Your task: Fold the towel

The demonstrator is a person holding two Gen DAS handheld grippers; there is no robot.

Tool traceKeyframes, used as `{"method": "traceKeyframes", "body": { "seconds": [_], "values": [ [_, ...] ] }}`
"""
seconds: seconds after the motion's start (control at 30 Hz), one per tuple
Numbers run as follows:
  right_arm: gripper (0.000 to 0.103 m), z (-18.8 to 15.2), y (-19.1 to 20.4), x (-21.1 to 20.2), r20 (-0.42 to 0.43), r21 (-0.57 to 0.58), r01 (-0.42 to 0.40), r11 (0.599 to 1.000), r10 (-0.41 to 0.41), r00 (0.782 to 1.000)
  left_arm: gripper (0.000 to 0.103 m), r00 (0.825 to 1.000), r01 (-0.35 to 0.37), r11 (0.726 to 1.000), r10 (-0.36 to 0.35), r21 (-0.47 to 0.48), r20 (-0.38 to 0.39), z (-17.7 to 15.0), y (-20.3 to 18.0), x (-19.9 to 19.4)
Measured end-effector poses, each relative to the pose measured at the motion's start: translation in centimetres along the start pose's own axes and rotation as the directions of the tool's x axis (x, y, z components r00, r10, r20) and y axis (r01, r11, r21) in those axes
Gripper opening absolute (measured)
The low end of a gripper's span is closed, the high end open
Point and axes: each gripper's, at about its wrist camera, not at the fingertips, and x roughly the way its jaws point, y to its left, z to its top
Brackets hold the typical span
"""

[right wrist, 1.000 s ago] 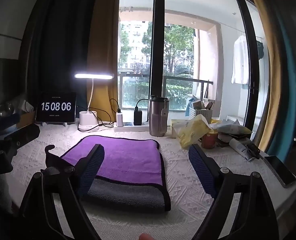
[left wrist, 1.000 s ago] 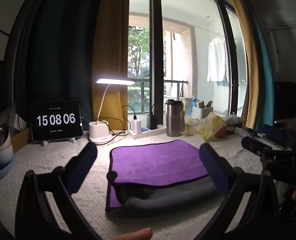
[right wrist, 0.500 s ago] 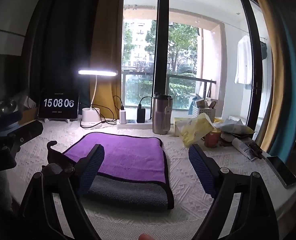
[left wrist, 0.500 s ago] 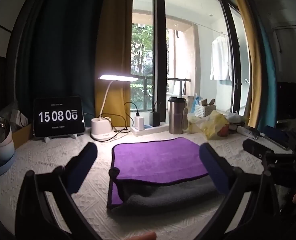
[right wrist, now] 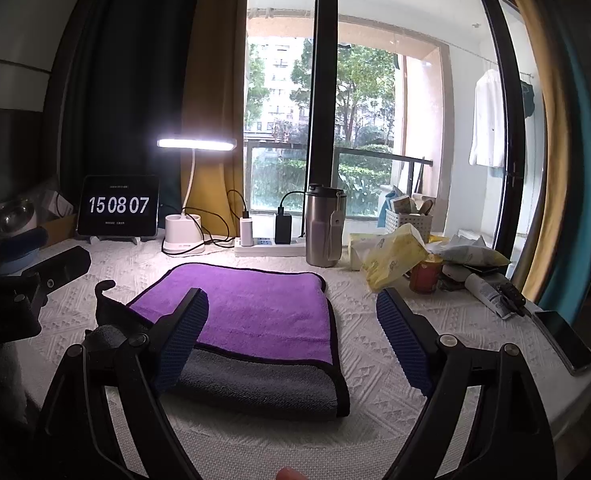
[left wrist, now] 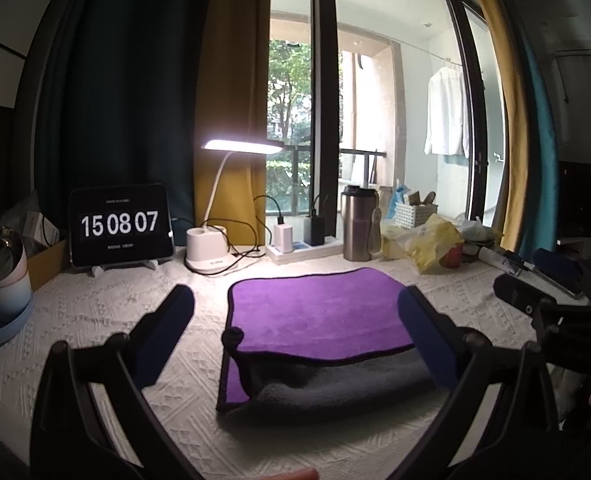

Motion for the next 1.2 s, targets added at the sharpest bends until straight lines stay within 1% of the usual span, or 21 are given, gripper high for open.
{"method": "traceKeyframes", "body": {
  "seconds": [0.9, 1.2],
  "values": [
    [0.089, -0.51, -0.15, -0.15, -0.002, 0.013, 0.000, 1.000, 0.000, 1.000, 0.102, 1.000, 0.003, 1.000, -0.003, 0.005, -0.006, -0.01, 0.17, 0.08],
    [0.089, -0.37, -0.01, -0.10, -0.007, 0.014, -0.006, 1.000, 0.006, 1.000, 0.102, 1.000, -0.001, 1.000, 0.001, 0.006, -0.021, -0.04, 0.30, 0.36]
  ]
}}
